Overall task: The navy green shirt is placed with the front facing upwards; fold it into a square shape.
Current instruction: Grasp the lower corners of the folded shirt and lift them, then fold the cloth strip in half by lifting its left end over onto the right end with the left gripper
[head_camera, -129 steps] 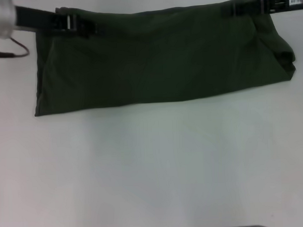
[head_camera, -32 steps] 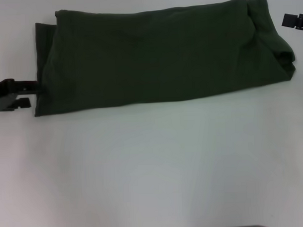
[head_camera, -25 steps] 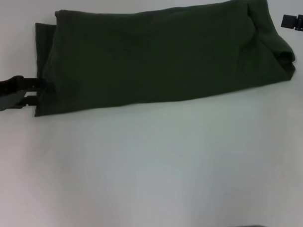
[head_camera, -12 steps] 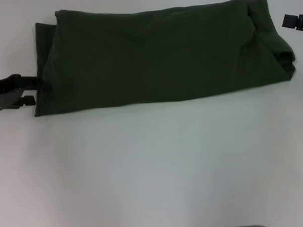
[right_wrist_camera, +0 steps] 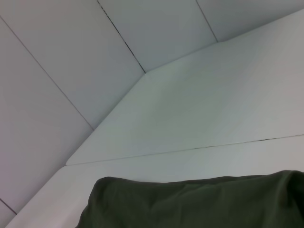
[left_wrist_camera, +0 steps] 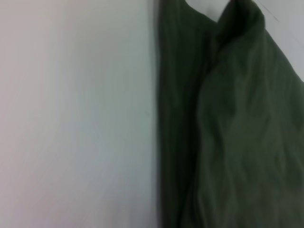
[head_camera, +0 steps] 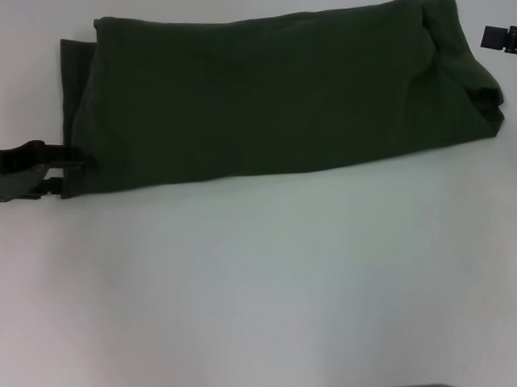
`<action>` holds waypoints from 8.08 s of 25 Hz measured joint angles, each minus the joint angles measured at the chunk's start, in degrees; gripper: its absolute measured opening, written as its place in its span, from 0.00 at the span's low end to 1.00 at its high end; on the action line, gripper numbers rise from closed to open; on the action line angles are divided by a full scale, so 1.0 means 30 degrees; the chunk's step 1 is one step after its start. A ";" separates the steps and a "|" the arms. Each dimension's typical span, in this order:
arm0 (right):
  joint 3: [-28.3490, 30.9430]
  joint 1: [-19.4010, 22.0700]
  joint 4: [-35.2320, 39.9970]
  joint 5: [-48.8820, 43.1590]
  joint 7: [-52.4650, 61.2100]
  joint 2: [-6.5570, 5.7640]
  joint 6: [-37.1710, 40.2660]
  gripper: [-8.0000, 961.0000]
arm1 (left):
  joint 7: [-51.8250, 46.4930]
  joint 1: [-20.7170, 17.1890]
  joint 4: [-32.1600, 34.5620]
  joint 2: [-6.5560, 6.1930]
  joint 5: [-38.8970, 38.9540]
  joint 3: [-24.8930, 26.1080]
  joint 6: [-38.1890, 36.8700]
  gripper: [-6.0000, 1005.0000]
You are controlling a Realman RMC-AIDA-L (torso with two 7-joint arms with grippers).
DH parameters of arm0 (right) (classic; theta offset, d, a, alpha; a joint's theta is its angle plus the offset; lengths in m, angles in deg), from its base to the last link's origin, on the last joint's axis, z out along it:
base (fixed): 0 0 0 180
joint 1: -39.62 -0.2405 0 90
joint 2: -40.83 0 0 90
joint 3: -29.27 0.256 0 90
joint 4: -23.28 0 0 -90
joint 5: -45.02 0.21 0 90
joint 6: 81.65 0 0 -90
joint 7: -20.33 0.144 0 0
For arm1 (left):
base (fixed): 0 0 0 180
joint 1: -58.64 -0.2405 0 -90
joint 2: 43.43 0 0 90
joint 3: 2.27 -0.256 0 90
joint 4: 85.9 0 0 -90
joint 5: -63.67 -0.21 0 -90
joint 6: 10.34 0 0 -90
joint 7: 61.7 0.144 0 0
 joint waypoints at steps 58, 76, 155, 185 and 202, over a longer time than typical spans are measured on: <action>-0.1614 -0.4157 0.0220 -1.1232 0.9020 -0.0378 -0.1355 0.97 | 0.1828 0.1337 0.0190 0.0194 0.0045 -0.1204 -0.1310 0.03; -0.2860 -0.4668 -0.0465 -1.1931 0.8577 0.0130 -0.3090 0.97 | 0.1828 0.1425 0.0211 0.0284 0.0182 -0.1203 -0.1170 0.03; -0.3487 -0.4163 0.1430 -1.7731 0.8358 0.0289 0.4165 0.03 | 0.1357 0.0460 0.2643 0.0688 -0.4746 -0.3478 -0.7849 0.08; 0.2777 -0.3442 0.4262 -1.2207 0.6369 -0.1859 0.8135 0.63 | 0.3613 -0.0124 0.7056 0.0023 0.0025 0.2501 -1.0514 0.67; 0.1722 -0.2622 -0.5781 -0.3895 -0.0812 -0.1863 0.5618 0.60 | 1.3167 -0.1163 0.2008 0.0889 0.6109 0.2502 -1.0966 0.67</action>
